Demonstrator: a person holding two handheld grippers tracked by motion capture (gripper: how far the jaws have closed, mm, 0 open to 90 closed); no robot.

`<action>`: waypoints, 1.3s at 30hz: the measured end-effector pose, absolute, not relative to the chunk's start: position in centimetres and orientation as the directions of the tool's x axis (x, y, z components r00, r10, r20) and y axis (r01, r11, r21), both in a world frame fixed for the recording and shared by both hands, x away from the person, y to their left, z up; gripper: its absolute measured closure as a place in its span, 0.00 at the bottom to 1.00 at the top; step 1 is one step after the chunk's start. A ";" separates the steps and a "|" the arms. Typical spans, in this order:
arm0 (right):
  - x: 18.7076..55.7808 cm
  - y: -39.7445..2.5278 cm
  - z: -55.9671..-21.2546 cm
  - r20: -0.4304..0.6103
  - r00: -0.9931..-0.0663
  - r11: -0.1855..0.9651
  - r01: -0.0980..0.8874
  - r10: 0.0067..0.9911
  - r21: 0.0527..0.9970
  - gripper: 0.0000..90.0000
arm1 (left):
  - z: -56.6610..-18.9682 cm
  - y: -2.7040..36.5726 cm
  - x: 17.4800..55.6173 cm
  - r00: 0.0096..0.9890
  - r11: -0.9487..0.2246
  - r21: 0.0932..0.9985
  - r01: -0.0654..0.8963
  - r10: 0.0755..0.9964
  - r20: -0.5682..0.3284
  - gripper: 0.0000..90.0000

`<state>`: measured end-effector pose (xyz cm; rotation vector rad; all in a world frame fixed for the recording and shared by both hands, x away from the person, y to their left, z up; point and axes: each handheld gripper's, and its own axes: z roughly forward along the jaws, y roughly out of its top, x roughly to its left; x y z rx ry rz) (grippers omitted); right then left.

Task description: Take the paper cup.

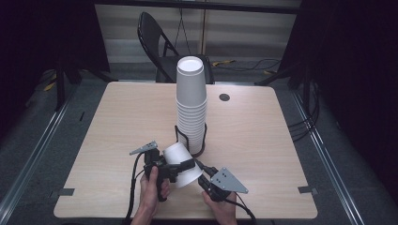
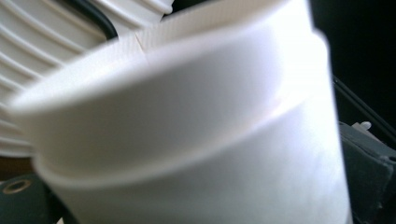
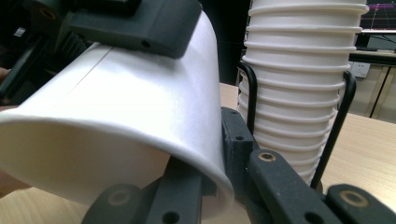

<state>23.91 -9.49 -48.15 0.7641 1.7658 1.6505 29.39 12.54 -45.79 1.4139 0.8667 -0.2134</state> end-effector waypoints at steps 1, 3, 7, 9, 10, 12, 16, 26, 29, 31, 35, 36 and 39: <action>23.9 -9.6 -48.2 -0.036 -0.657 0.061 0.015 0.753 0.998 0.96 | -45.8 12.5 29.4 0.689 0.191 0.771 0.607 0.356 -0.631 0.07; 23.8 -9.7 -48.1 -0.040 -0.655 0.072 0.022 0.754 0.997 0.96 | -46.0 12.4 29.6 0.709 0.177 0.788 0.590 0.353 -0.611 0.06; 23.7 -9.9 -48.3 -0.028 -0.658 0.076 0.044 0.752 0.996 0.96 | -46.1 12.4 29.9 0.716 0.172 0.794 0.583 0.354 -0.602 0.04; 23.6 -10.1 -48.4 -0.017 -0.660 0.071 0.056 0.751 0.996 0.96 | -45.9 12.4 30.0 0.728 0.148 0.806 0.573 0.360 -0.583 0.04; 23.6 -10.1 -48.4 -0.020 -0.660 0.076 0.056 0.751 0.996 0.96 | -45.9 12.3 30.0 0.733 0.138 0.811 0.568 0.363 -0.575 0.03; 23.5 -10.2 -48.4 -0.015 -0.659 0.075 0.064 0.752 0.995 0.96 | -45.8 12.2 30.1 0.751 0.133 0.833 0.536 0.375 -0.543 0.01; 23.2 -10.5 -48.3 -0.012 -0.662 0.080 0.072 0.749 0.994 0.96 | -45.6 12.6 30.2 0.760 0.154 0.851 0.502 0.391 -0.519 0.03; 23.1 -11.5 -48.4 0.015 -0.655 0.100 0.137 0.755 0.986 0.96 | -44.9 13.3 30.1 0.775 0.134 0.917 0.375 0.498 -0.389 0.11; 23.1 -11.8 -48.3 0.024 -0.657 0.110 0.162 0.753 0.981 0.96 | -44.9 13.5 30.2 0.782 0.142 0.917 0.373 0.484 -0.393 0.13; 23.1 -12.0 -48.2 0.022 -0.659 0.128 0.178 0.752 0.976 0.96 | -44.8 13.6 30.1 0.781 0.139 0.919 0.370 0.489 -0.388 0.14; 23.1 -12.6 -48.0 0.027 -0.660 0.158 0.219 0.751 0.963 0.96 | -44.9 13.8 30.2 0.790 0.088 0.923 0.374 0.492 -0.367 0.15; 23.2 -12.8 -47.9 0.035 -0.662 0.155 0.226 0.749 0.962 0.96 | -44.9 13.8 30.1 0.788 0.080 0.926 0.370 0.501 -0.358 0.17; 23.4 -13.3 -47.7 0.042 -0.657 0.170 0.256 0.752 0.951 0.96 | -44.8 13.9 30.0 0.792 0.051 0.936 0.350 0.517 -0.324 0.17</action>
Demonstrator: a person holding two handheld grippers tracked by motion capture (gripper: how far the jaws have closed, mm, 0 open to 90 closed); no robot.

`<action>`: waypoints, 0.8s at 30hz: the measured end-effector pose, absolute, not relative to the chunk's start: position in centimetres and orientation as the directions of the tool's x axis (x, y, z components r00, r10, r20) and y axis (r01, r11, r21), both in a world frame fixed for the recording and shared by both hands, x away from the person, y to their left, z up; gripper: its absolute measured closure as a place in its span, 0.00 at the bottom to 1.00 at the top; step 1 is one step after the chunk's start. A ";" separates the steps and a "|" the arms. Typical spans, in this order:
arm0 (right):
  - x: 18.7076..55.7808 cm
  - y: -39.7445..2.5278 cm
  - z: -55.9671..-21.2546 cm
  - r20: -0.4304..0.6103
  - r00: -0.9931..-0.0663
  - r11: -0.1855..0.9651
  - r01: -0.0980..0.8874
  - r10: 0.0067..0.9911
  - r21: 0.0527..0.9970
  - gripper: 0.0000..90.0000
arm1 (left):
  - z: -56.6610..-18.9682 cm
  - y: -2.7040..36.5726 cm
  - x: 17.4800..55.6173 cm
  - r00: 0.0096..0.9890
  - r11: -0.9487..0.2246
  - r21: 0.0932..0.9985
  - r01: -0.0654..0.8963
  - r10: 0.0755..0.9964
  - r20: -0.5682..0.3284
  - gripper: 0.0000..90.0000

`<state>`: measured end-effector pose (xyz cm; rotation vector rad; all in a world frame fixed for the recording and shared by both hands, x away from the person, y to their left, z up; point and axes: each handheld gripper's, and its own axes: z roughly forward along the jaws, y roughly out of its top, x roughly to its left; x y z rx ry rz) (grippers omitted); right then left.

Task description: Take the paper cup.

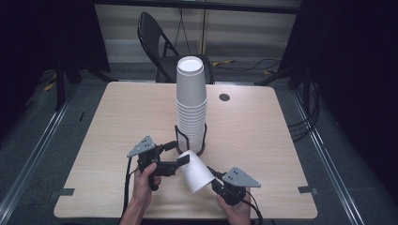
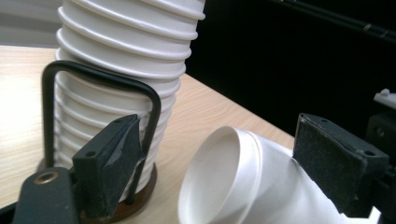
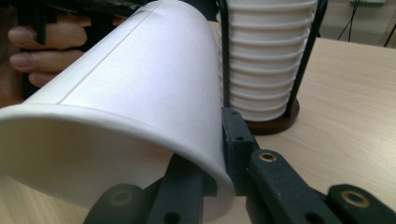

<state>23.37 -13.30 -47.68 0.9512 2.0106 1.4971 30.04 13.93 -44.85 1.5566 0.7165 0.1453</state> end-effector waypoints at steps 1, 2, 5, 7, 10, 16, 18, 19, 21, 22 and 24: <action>23.4 -13.4 -47.6 0.044 -0.654 0.176 0.268 0.755 0.947 0.96 | -44.8 14.0 30.1 0.796 0.035 0.935 0.352 0.514 -0.319 0.17; 23.5 -13.6 -47.6 0.047 -0.654 0.183 0.279 0.755 0.943 0.96 | -44.7 14.0 30.1 0.799 0.023 0.937 0.349 0.515 -0.311 0.17; 23.7 -13.9 -47.6 0.074 -0.654 0.184 0.317 0.753 0.930 0.96 | -44.4 13.9 30.1 0.818 -0.016 0.946 0.323 0.508 -0.271 0.17; 23.9 -14.0 -47.6 0.109 -0.673 0.184 0.348 0.731 0.919 0.96 | -44.2 13.9 30.2 0.821 -0.034 0.950 0.311 0.513 -0.250 0.17; 24.1 -14.1 -47.6 0.118 -0.685 0.204 0.370 0.719 0.906 0.96 | -44.3 13.5 30.0 0.843 -0.102 0.962 0.254 0.510 -0.168 0.17; 24.4 -14.5 -47.3 0.130 -0.689 0.229 0.405 0.713 0.885 0.96 | -44.4 13.1 29.4 0.871 -0.154 0.971 0.184 0.484 -0.088 0.17; 24.5 -14.7 -47.1 0.131 -0.692 0.239 0.412 0.710 0.880 0.96 | -44.4 12.8 29.2 0.882 -0.173 0.972 0.161 0.468 -0.063 0.17; 24.6 -14.8 -47.0 0.133 -0.694 0.245 0.418 0.707 0.875 0.96 | -44.4 12.7 29.1 0.882 -0.175 0.973 0.148 0.468 -0.049 0.17; 24.8 -14.9 -46.8 0.139 -0.695 0.254 0.431 0.705 0.866 0.96 | -44.6 12.6 28.9 0.892 -0.164 0.977 0.136 0.450 -0.048 0.17; 24.9 -15.0 -46.8 0.142 -0.695 0.260 0.438 0.704 0.860 0.96 | -44.7 12.5 28.8 0.896 -0.171 0.977 0.126 0.442 -0.039 0.17; 25.1 -15.1 -46.7 0.146 -0.698 0.269 0.448 0.701 0.853 0.96 | -44.8 12.4 28.6 0.905 -0.195 0.975 0.106 0.425 -0.013 0.17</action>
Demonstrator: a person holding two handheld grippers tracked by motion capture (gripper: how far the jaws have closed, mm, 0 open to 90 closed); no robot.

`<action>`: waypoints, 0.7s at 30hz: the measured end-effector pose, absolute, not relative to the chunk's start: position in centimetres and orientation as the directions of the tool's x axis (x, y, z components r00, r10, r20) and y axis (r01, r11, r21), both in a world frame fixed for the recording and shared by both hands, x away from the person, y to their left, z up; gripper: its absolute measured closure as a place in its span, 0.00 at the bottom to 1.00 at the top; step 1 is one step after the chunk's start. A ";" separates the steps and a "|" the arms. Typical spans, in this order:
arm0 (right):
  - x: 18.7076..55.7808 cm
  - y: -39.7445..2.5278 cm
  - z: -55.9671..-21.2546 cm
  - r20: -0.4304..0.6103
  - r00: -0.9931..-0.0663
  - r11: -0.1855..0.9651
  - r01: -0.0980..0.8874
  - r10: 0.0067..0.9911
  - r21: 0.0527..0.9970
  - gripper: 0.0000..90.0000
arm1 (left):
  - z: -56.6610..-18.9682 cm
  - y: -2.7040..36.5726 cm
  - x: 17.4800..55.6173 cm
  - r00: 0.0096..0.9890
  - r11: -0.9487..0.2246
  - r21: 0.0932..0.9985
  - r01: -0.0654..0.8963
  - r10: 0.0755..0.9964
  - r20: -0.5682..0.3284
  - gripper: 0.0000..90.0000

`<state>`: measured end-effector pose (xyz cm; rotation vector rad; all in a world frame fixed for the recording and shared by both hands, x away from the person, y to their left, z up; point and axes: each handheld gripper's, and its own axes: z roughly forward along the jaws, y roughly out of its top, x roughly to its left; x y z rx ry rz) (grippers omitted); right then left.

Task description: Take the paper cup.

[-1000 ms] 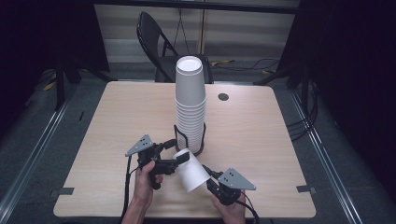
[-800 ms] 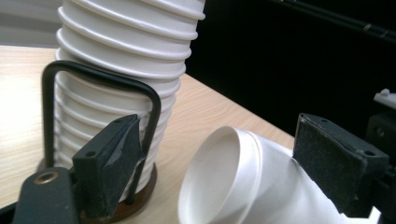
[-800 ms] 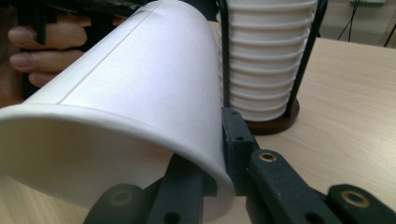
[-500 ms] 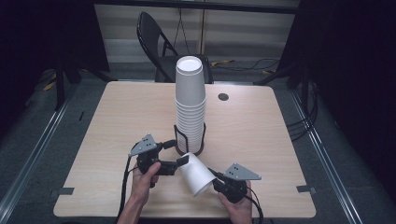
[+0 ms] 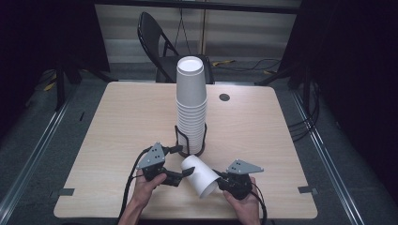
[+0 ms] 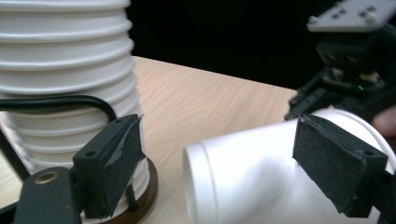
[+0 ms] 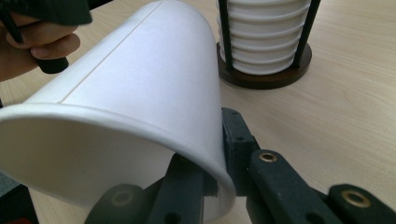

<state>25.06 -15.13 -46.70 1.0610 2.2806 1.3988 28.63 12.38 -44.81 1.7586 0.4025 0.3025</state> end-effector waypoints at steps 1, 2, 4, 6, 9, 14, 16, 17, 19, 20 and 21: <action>25.2 -15.2 -46.7 0.147 -0.701 0.277 0.453 0.698 0.847 0.96 | -44.9 12.3 28.5 0.909 -0.213 0.972 0.099 0.417 -0.001 0.17; 25.3 -15.3 -46.6 0.146 -0.704 0.287 0.458 0.695 0.841 0.96 | -44.9 12.2 28.5 0.911 -0.228 0.970 0.086 0.411 0.016 0.17; 25.4 -15.3 -46.5 0.147 -0.713 0.308 0.467 0.686 0.829 0.96 | -45.0 12.1 28.3 0.917 -0.250 0.966 0.071 0.397 0.035 0.17; 25.6 -15.4 -46.4 0.149 -0.720 0.329 0.479 0.678 0.814 0.96 | -45.0 12.0 28.2 0.922 -0.267 0.962 0.056 0.383 0.052 0.17; 25.8 -15.4 -46.1 0.147 -0.727 0.357 0.490 0.671 0.795 0.96 | -45.2 11.7 27.9 0.928 -0.306 0.952 0.026 0.362 0.091 0.17; 26.1 -15.5 -45.7 0.150 -0.735 0.385 0.504 0.661 0.773 0.96 | -45.5 11.6 27.6 0.939 -0.331 0.944 -0.005 0.322 0.118 0.17; 26.3 -15.5 -45.6 0.154 -0.736 0.394 0.512 0.659 0.763 0.96 | -45.7 11.4 27.4 0.944 -0.358 0.933 -0.028 0.298 0.142 0.17; 26.3 -15.5 -45.5 0.156 -0.736 0.397 0.516 0.658 0.759 0.96 | -45.7 11.3 27.3 0.945 -0.367 0.930 -0.037 0.291 0.152 0.17; 26.5 -15.6 -45.4 0.159 -0.735 0.400 0.522 0.659 0.753 0.96 | -45.9 11.0 27.2 0.944 -0.393 0.918 -0.051 0.280 0.173 0.17; 26.6 -15.7 -45.4 0.161 -0.736 0.403 0.524 0.658 0.750 0.96 | -46.0 10.9 27.1 0.945 -0.401 0.915 -0.046 0.279 0.170 0.17; 26.6 -15.7 -45.4 0.156 -0.737 0.406 0.521 0.657 0.751 0.96 | -46.2 10.9 27.1 0.945 -0.403 0.914 -0.051 0.277 0.175 0.17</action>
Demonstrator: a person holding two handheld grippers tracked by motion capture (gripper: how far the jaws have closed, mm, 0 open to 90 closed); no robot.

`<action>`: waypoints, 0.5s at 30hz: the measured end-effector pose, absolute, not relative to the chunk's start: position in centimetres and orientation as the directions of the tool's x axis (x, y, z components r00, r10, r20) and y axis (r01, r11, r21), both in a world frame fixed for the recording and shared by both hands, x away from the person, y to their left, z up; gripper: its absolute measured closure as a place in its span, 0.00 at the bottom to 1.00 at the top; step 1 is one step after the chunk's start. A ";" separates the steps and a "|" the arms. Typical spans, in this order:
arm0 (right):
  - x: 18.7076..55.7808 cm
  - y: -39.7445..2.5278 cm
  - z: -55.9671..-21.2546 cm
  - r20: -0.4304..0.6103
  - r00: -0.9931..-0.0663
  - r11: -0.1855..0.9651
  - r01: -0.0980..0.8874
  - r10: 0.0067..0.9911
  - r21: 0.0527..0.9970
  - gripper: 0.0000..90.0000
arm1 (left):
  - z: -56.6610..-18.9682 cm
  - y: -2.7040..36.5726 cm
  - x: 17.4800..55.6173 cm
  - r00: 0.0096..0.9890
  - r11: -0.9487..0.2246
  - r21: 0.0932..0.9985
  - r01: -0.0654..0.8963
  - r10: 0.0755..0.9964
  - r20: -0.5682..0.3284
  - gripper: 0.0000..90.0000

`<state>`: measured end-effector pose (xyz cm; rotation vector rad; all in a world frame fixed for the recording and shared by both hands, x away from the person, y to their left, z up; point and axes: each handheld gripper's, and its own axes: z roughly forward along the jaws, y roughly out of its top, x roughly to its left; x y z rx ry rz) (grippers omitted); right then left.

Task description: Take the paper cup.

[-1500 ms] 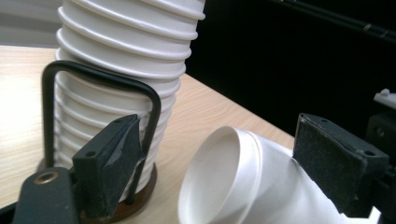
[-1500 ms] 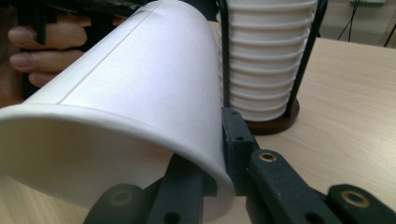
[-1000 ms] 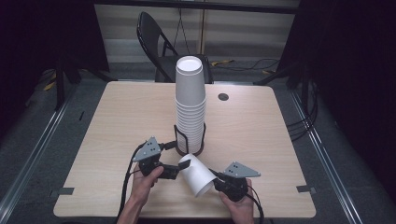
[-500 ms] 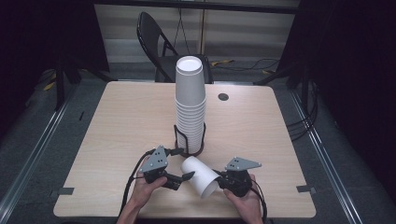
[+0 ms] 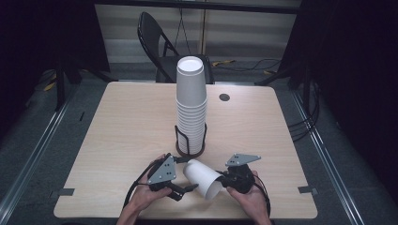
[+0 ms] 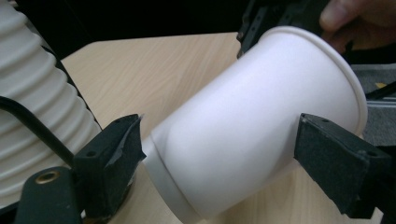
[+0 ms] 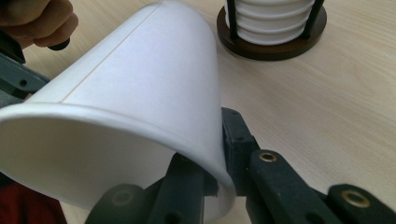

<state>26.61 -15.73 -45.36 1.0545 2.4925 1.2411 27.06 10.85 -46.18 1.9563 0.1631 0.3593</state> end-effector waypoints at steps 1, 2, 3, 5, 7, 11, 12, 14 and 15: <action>26.6 -15.8 -45.3 0.157 -0.736 0.404 0.522 0.659 0.751 0.96 | -46.3 10.8 26.9 0.941 -0.411 0.909 -0.067 0.277 0.194 0.16; 26.7 -15.9 -45.3 0.160 -0.736 0.406 0.526 0.658 0.747 0.96 | -46.4 10.6 26.8 0.939 -0.424 0.902 -0.084 0.270 0.214 0.16; 26.7 -15.9 -45.3 0.157 -0.735 0.411 0.528 0.660 0.743 0.96 | -46.5 10.5 26.6 0.937 -0.429 0.898 -0.095 0.267 0.227 0.16; 26.8 -15.8 -45.3 0.158 -0.734 0.417 0.534 0.661 0.736 0.96 | -46.6 10.3 26.5 0.934 -0.445 0.888 -0.119 0.252 0.252 0.14; 26.8 -15.8 -45.3 0.159 -0.734 0.419 0.536 0.660 0.733 0.96 | -46.6 10.0 26.3 0.931 -0.456 0.879 -0.139 0.242 0.272 0.12; 26.9 -15.8 -45.1 0.173 -0.734 0.418 0.545 0.657 0.727 0.96 | -46.7 9.5 26.1 0.920 -0.485 0.858 -0.168 0.234 0.313 0.05; 27.0 -15.9 -45.1 0.179 -0.735 0.414 0.546 0.655 0.728 0.96 | -46.7 9.4 26.0 0.919 -0.494 0.852 -0.176 0.227 0.321 0.03; 27.0 -15.8 -45.1 0.189 -0.738 0.418 0.552 0.648 0.721 0.96 | -46.7 9.2 25.9 0.916 -0.509 0.839 -0.194 0.214 0.341 0.01; 27.1 -15.8 -45.1 0.194 -0.741 0.421 0.554 0.643 0.719 0.96 | -46.8 9.1 25.8 0.916 -0.508 0.838 -0.197 0.210 0.342 0.00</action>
